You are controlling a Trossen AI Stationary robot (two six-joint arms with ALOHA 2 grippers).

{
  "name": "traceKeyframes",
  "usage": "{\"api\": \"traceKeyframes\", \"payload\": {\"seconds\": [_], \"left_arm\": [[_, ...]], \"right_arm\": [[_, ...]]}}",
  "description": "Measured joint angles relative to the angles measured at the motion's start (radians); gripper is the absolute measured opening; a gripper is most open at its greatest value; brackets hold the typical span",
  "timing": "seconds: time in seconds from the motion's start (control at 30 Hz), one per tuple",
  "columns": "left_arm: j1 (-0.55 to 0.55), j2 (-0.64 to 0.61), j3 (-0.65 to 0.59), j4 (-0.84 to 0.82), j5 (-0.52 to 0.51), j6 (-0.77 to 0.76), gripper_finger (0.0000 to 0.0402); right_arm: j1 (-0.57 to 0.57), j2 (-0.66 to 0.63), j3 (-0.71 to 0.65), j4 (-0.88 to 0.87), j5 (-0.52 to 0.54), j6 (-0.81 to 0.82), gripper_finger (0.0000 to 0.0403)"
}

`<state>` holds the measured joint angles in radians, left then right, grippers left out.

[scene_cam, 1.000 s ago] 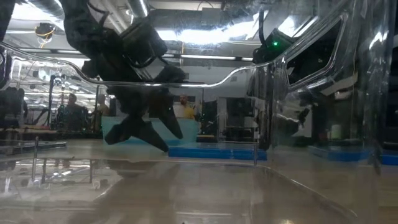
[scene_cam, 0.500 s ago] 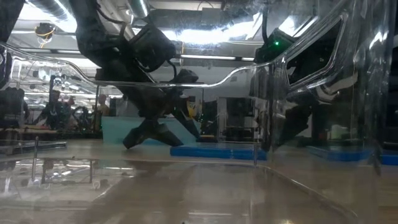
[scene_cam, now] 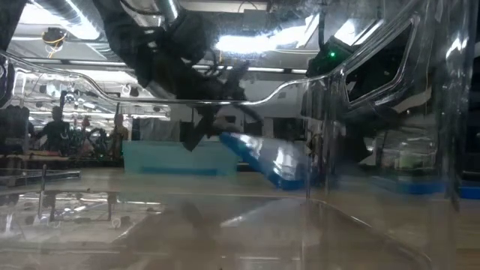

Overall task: Pick & place jewel cases by type
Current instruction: Put the left blue cd case into the green bin

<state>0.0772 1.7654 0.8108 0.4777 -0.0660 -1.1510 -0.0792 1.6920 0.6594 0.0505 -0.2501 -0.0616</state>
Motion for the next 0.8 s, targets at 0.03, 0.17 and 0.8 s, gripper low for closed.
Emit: {"api": "traceKeyframes", "payload": {"seconds": [0.03, 0.17, 0.8], "left_arm": [[0.0, -0.009, 0.0, -0.004, 0.005, 0.0, 0.0155], [-0.002, -0.033, 0.001, -0.002, 0.061, -0.006, 0.0155], [0.028, -0.012, -0.005, -0.095, 0.154, 0.018, 0.0127]], "right_arm": [[0.0, 0.0, 0.0, 0.0, 0.0, 0.0, 0.001], [0.0, 0.0, 0.0, 0.003, 0.005, 0.0, 0.0009], [-0.003, 0.001, 0.003, 0.017, 0.015, 0.008, 0.0009]]}}
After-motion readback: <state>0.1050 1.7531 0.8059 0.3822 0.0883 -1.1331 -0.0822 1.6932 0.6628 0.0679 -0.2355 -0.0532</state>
